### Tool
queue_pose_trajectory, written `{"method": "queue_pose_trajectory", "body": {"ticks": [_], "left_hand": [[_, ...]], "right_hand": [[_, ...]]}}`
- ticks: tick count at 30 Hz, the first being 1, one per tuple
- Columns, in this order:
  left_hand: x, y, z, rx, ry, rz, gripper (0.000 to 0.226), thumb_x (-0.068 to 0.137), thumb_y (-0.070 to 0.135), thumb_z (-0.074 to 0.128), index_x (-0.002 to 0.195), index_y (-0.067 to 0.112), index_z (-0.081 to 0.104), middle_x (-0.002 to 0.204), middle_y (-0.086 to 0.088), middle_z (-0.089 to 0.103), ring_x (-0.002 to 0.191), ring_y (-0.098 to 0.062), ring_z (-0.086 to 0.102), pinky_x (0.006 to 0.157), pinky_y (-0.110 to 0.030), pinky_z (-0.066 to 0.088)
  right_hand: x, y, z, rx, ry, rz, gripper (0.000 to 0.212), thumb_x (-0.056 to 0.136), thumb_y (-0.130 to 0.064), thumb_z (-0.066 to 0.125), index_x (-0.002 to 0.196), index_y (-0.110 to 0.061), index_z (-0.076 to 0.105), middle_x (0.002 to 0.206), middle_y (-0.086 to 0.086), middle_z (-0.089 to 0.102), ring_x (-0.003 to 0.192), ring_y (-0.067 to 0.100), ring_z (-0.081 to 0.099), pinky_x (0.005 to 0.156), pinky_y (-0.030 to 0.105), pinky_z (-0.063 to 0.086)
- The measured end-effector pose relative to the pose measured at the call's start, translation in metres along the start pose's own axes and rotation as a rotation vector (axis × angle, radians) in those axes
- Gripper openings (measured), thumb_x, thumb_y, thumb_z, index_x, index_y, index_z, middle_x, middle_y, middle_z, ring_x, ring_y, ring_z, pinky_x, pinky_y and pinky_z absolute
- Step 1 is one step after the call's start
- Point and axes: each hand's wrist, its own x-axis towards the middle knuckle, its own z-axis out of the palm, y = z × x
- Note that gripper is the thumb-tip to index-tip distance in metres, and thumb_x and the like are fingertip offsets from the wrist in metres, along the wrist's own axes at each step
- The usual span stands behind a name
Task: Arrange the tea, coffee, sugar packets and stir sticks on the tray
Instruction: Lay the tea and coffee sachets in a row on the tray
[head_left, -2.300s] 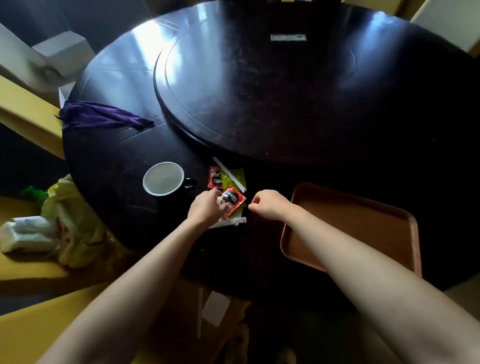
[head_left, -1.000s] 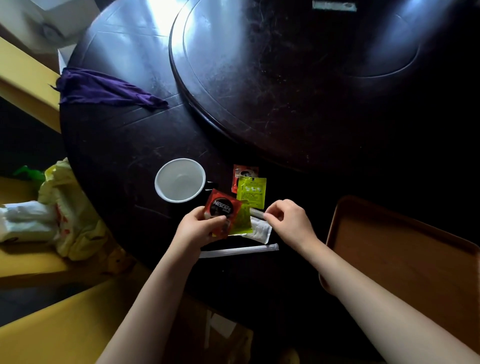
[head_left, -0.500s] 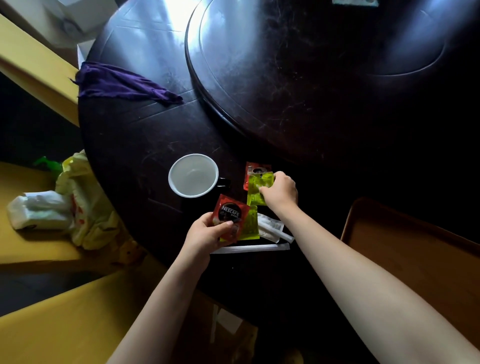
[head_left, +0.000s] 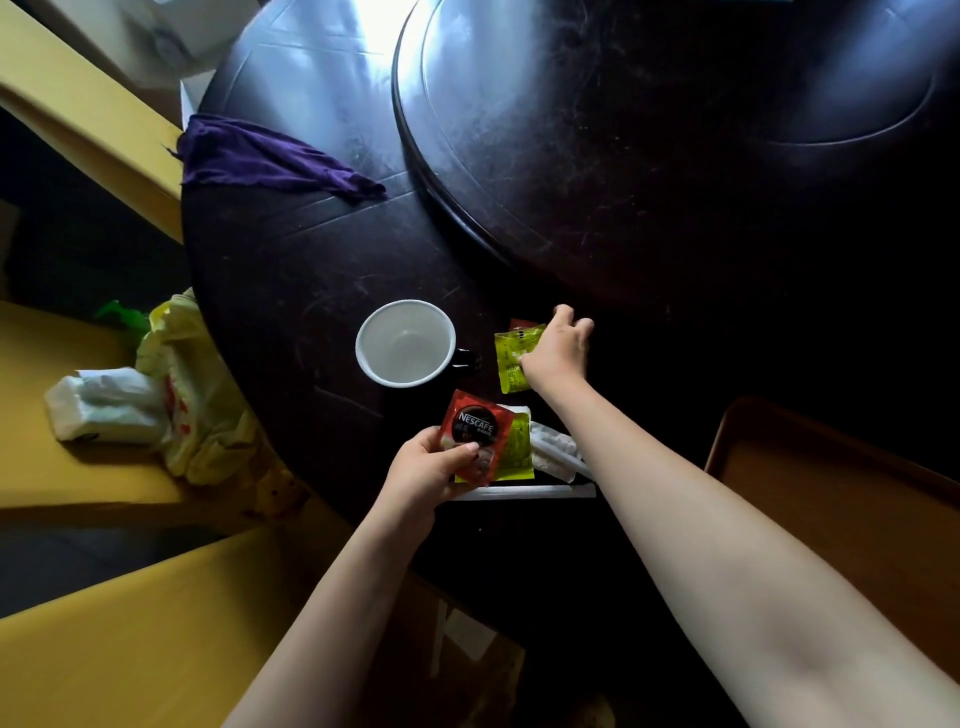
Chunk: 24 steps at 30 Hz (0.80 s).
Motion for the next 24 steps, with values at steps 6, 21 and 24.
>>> {"method": "queue_pose_trajectory", "body": {"ticks": [6, 21, 24], "left_hand": [[-0.005, 0.001, 0.0, -0.01, 0.007, -0.004, 0.01, 0.086, -0.003, 0.053, 0.088, 0.005, 0.058, 0.086, -0.012, 0.063, 0.077, -0.021, 0.063, 0.055, -0.025, 0.059], [-0.017, 0.008, 0.028, -0.108, -0.166, 0.0, 0.012, 0.087, 0.002, 0.052, 0.088, 0.008, 0.062, 0.077, -0.011, 0.071, 0.066, -0.022, 0.071, 0.067, -0.035, 0.06], [-0.021, 0.007, 0.059, -0.144, -0.293, -0.036, 0.014, 0.089, 0.006, 0.05, 0.088, 0.007, 0.064, 0.078, -0.013, 0.07, 0.071, -0.025, 0.071, 0.068, -0.038, 0.06]], "right_hand": [[0.002, 0.004, -0.005, 0.042, 0.005, 0.207, 0.042, 0.079, -0.005, 0.062, 0.118, -0.001, 0.045, 0.126, 0.018, 0.051, 0.113, 0.034, 0.053, 0.087, 0.039, 0.048], [-0.097, 0.053, -0.1, 0.822, -0.35, 0.054, 0.016, 0.079, -0.003, 0.065, 0.093, -0.011, 0.066, 0.091, 0.006, 0.07, 0.088, 0.023, 0.068, 0.079, 0.032, 0.056], [-0.115, 0.07, -0.107, 0.748, -0.244, 0.086, 0.022, 0.08, -0.005, 0.066, 0.102, -0.008, 0.065, 0.094, 0.008, 0.07, 0.086, 0.019, 0.067, 0.072, 0.023, 0.056]]}}
